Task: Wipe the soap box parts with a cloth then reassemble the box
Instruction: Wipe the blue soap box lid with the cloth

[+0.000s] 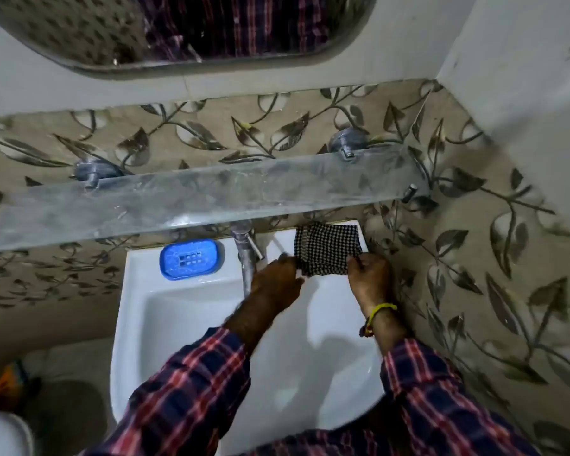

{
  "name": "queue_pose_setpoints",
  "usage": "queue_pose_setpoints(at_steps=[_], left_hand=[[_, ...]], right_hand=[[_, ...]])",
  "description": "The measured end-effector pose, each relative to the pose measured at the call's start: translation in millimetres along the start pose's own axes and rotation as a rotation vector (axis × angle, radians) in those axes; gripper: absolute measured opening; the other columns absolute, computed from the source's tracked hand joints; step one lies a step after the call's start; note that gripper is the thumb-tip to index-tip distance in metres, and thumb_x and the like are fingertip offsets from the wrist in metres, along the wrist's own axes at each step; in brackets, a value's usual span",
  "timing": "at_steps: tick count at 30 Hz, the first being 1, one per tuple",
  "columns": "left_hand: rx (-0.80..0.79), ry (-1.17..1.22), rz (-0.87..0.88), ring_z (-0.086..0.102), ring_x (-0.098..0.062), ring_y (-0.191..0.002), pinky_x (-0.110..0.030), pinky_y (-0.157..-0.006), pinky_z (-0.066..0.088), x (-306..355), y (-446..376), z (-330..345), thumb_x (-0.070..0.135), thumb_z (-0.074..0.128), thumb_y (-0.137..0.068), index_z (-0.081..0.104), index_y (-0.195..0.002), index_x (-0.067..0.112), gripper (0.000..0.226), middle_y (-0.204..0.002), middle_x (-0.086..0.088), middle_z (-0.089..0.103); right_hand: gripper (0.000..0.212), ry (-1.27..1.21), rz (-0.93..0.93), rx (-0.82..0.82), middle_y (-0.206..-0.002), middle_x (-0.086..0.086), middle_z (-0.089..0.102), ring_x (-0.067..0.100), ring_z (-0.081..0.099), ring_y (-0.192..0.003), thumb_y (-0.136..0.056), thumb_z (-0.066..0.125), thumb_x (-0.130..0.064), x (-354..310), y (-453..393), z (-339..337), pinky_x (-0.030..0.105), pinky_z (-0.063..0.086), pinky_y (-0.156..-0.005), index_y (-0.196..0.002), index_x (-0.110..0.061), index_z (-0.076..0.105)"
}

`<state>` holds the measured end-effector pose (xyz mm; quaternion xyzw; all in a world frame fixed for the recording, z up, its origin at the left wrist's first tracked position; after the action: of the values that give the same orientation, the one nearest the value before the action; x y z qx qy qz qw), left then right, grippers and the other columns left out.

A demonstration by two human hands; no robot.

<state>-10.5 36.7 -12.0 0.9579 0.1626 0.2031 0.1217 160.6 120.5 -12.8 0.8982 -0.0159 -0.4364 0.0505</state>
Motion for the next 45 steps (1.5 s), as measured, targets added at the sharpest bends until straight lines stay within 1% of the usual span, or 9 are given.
queue_pose_setpoints(at_steps=[4, 12, 18, 22, 25, 32, 36, 40, 45], left_hand=[[-0.112, -0.068, -0.073, 0.036, -0.036, -0.139, -0.045, -0.112, 0.038, -5.0, -16.5, 10.3, 0.028, 0.056, -0.1, 0.034, -0.148, -0.001, 0.061, -0.155, -0.021, 0.034], [-0.158, -0.046, -0.131, 0.026, -0.038, -0.147, -0.042, -0.118, 0.029, -16.0, -25.7, 19.0, -0.002, 0.049, -0.094, 0.016, -0.155, -0.004, 0.069, -0.162, -0.023, 0.021], [-0.176, -0.041, -0.133, 0.027, -0.039, -0.146, -0.042, -0.117, 0.03, -15.7, -29.8, 14.1, 0.0, 0.05, -0.095, 0.008, -0.154, -0.009, 0.073, -0.161, -0.028, 0.019], [-0.197, -0.102, -0.088, 0.023, -0.041, -0.148, -0.042, -0.118, 0.028, -11.3, -26.1, 11.7, 0.004, 0.051, -0.097, 0.006, -0.154, -0.01, 0.073, -0.163, -0.029, 0.011], [-0.217, -0.136, -0.03, 0.018, -0.038, -0.15, -0.038, -0.12, 0.021, -7.4, -18.8, 5.3, 0.009, 0.05, -0.101, 0.008, -0.155, -0.008, 0.07, -0.164, -0.027, 0.009], [0.203, 0.08, 0.032, 0.063, -0.024, -0.119, -0.034, -0.096, 0.052, 0.0, 50.9, -18.7, 0.023, 0.053, -0.102, 0.058, -0.139, 0.025, 0.037, -0.134, -0.001, 0.067], [0.467, 0.148, 0.073, 0.071, -0.026, -0.101, -0.034, -0.081, 0.057, -19.5, 90.2, -37.0, 0.02, 0.061, -0.097, 0.067, -0.126, 0.024, 0.031, -0.122, 0.0, 0.073], [0.538, 0.152, 0.087, 0.07, -0.028, -0.103, -0.035, -0.082, 0.056, -43.9, 102.4, -46.8, 0.012, 0.065, -0.093, 0.07, -0.119, 0.015, 0.027, -0.117, -0.003, 0.075], [0.58, 0.171, 0.159, 0.064, -0.03, -0.116, -0.03, -0.101, 0.043, -84.2, 111.0, -51.0, 0.006, 0.07, -0.09, 0.066, -0.126, 0.01, 0.037, -0.126, -0.009, 0.069]], right_hand=[[0.052, 0.208, 0.158, -0.047, -0.124, 0.03, 0.063, 0.043, 0.061, -0.115, -0.09, 0.068, -0.034, -4.7, -27.8, 6.9, 0.045, 0.051, -0.094, -0.118, 0.009, 0.062], [0.087, 0.348, 0.286, -0.049, -0.136, 0.025, 0.054, 0.045, 0.054, -0.124, -0.075, 0.084, -0.04, -6.4, -40.3, 33.6, 0.056, 0.047, -0.1, -0.136, 0.005, 0.04], [0.019, 0.158, 0.238, -0.045, -0.098, 0.017, 0.074, 0.033, 0.071, -0.092, -0.079, 0.073, -0.019, -9.8, -48.6, 33.2, 0.034, 0.055, -0.077, -0.091, -0.005, 0.075], [0.013, -0.324, 0.245, -0.013, -0.073, 0.013, 0.058, 0.021, 0.051, -0.067, -0.082, 0.063, -0.001, -13.7, -39.8, 28.4, 0.018, 0.041, -0.051, -0.084, 0.011, 0.064], [0.013, -0.512, 0.253, -0.063, -0.088, 0.015, 0.061, 0.022, 0.054, -0.081, -0.089, 0.061, -0.002, -13.4, -33.1, 19.7, 0.027, 0.048, -0.065, -0.098, 0.007, 0.06], [0.012, -1.085, 0.254, -0.292, -0.096, 0.012, 0.076, 0.028, 0.073, -0.087, -0.086, 0.072, -0.013, -20.3, 5.9, -14.3, 0.043, 0.061, -0.071, -0.097, -0.009, 0.075], [0.037, -1.078, 0.371, -0.449, -0.105, 0.032, 0.066, 0.048, 0.064, -0.097, -0.076, 0.076, -0.004, -23.7, 39.1, -10.7, 0.067, 0.052, -0.088, -0.109, 0.009, 0.066], [0.017, -1.046, 0.4, -0.461, -0.088, 0.023, 0.075, 0.036, 0.074, -0.077, -0.083, 0.072, 0.0, -38.4, 71.1, 1.8, 0.044, 0.062, -0.062, -0.098, 0.009, 0.071], [0.012, -0.921, 0.214, -0.498, -0.094, 0.014, 0.077, 0.025, 0.073, -0.085, -0.095, 0.061, -0.006, -73.1, 108.7, 16.5, 0.034, 0.061, -0.068, -0.102, -0.001, 0.07]])
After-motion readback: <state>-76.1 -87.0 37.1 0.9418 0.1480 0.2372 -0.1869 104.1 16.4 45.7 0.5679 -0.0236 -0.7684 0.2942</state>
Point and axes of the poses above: each hand's wrist, its own y-axis away from the middle knuckle, its own z-axis out of the palm, x = y × z, the point moved 4 cm from there along -y, towards the middle knuckle
